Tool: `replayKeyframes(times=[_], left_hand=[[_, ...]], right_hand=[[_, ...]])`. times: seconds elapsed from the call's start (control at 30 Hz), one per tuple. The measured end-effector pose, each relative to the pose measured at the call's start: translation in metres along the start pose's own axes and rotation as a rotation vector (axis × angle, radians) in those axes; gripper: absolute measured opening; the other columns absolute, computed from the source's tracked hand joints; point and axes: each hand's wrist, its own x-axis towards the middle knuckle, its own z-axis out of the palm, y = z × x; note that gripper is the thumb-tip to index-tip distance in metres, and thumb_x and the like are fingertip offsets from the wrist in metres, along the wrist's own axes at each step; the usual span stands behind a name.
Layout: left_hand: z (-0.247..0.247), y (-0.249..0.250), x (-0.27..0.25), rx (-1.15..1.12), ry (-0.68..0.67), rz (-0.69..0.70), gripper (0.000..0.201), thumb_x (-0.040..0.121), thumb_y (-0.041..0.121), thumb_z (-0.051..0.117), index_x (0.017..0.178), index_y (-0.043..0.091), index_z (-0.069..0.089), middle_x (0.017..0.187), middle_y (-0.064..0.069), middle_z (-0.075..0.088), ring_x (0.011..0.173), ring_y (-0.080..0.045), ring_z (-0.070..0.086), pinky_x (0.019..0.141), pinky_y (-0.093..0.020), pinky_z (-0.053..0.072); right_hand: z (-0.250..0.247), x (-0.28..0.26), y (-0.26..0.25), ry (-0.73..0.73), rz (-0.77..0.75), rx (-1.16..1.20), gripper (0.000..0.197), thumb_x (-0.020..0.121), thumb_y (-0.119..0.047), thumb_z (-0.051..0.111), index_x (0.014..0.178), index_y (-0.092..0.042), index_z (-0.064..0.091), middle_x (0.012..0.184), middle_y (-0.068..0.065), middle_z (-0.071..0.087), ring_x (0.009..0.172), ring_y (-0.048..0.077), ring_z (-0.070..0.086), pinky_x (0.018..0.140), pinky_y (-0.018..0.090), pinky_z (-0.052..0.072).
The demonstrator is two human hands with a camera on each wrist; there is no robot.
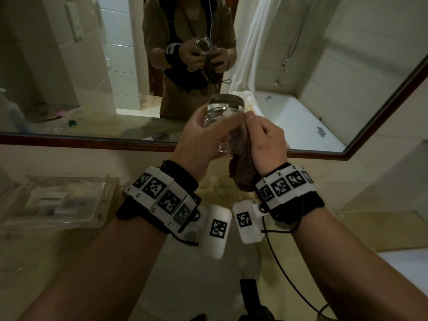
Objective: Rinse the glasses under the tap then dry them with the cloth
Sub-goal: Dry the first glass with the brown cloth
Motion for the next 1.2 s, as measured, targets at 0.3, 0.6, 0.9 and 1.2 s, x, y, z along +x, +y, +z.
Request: replayKeyframes(times=[0.3, 0.6, 0.9, 1.2], left_hand=[[-0.007, -0.006, 0.002, -0.034, 0.084, 0.044, 0.063, 0.076, 0.028, 0.075, 0.133, 0.017, 0.05, 0.121, -0.011, 0.065, 0.112, -0.03, 0.064, 0.09, -0.051, 0.055], [-0.006, -0.002, 0.003, 0.167, -0.013, 0.072, 0.022, 0.092, 0.027, 0.063, 0.113, 0.023, 0.059, 0.108, -0.003, 0.07, 0.1, -0.018, 0.068, 0.089, -0.037, 0.055], [-0.004, -0.004, 0.009, 0.17, 0.08, 0.124, 0.046, 0.081, 0.023, 0.076, 0.122, 0.012, 0.058, 0.11, -0.004, 0.07, 0.1, -0.016, 0.069, 0.089, -0.037, 0.057], [-0.003, -0.008, 0.002, 0.141, 0.051, 0.107, 0.041, 0.084, 0.016, 0.072, 0.122, 0.012, 0.056, 0.108, -0.005, 0.07, 0.097, -0.016, 0.069, 0.079, -0.031, 0.058]], right_hand=[[0.0, -0.003, -0.018, 0.009, -0.137, 0.014, 0.025, 0.097, -0.025, 0.048, 0.09, -0.018, 0.07, 0.072, -0.012, 0.064, 0.068, 0.004, 0.059, 0.062, 0.019, 0.044], [0.0, -0.002, 0.001, 0.025, 0.053, 0.006, 0.038, 0.098, -0.019, 0.05, 0.064, -0.004, 0.056, 0.054, -0.003, 0.044, 0.049, 0.002, 0.038, 0.049, 0.015, 0.032], [0.001, -0.005, -0.009, 0.057, -0.078, 0.013, 0.029, 0.095, -0.028, 0.049, 0.1, -0.012, 0.072, 0.089, -0.001, 0.069, 0.084, 0.01, 0.063, 0.076, 0.026, 0.049], [0.001, -0.004, -0.003, 0.024, -0.036, -0.019, 0.028, 0.097, -0.025, 0.048, 0.077, -0.021, 0.068, 0.067, -0.003, 0.065, 0.066, 0.011, 0.059, 0.064, 0.027, 0.049]])
